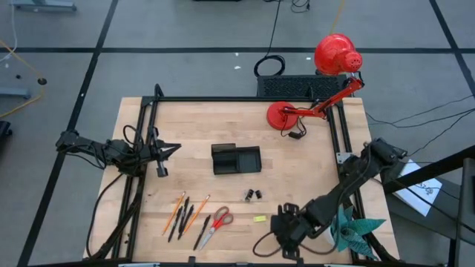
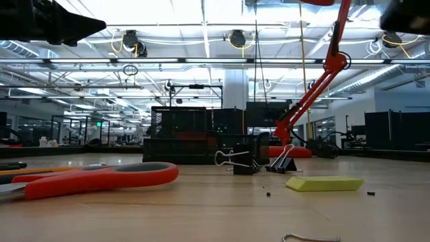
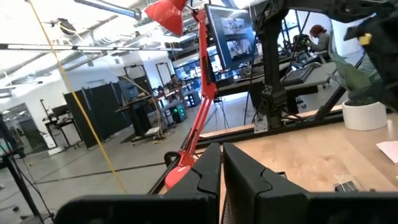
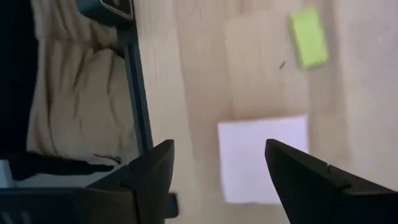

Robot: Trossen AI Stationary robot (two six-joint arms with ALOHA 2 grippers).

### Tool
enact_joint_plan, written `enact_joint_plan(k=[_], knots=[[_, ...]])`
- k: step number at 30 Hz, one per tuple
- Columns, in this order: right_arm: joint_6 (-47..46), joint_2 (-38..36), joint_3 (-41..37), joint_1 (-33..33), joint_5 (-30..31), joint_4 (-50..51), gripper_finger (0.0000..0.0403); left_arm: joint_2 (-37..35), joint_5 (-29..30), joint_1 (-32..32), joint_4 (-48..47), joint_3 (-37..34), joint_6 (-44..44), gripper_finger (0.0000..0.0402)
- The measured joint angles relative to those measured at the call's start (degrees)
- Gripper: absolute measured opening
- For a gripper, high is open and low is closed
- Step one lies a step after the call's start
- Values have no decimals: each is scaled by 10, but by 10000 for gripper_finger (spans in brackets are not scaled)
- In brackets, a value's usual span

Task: Pick and place office supplies into organizer
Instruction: Put the pink sticky note into the black desk organizer

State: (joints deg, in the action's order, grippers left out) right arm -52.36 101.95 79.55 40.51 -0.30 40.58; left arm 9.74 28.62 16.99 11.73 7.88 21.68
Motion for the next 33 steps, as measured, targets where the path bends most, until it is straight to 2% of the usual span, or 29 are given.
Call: enact_joint_plan(k=[3,12,18,21,25,28,33], knots=[[-29,17,0,15,7,4,247,0,0,0,-2,0,-31,26],[-54,30,0,38,97,98,238,0,-1,0,-8,0,-69,26],[-50,24,0,38,107,29,229,1,-1,0,-18,0,-53,26],[-24,26,-5,30,137,-37,228,1,0,0,-18,0,-53,26],[-39,27,-9,23,119,-67,228,1,0,0,-18,0,-53,26],[-60,34,-4,45,92,-74,228,1,0,0,-32,0,-53,26],[-102,67,53,73,93,10,226,1,0,0,-44,0,-53,26]])
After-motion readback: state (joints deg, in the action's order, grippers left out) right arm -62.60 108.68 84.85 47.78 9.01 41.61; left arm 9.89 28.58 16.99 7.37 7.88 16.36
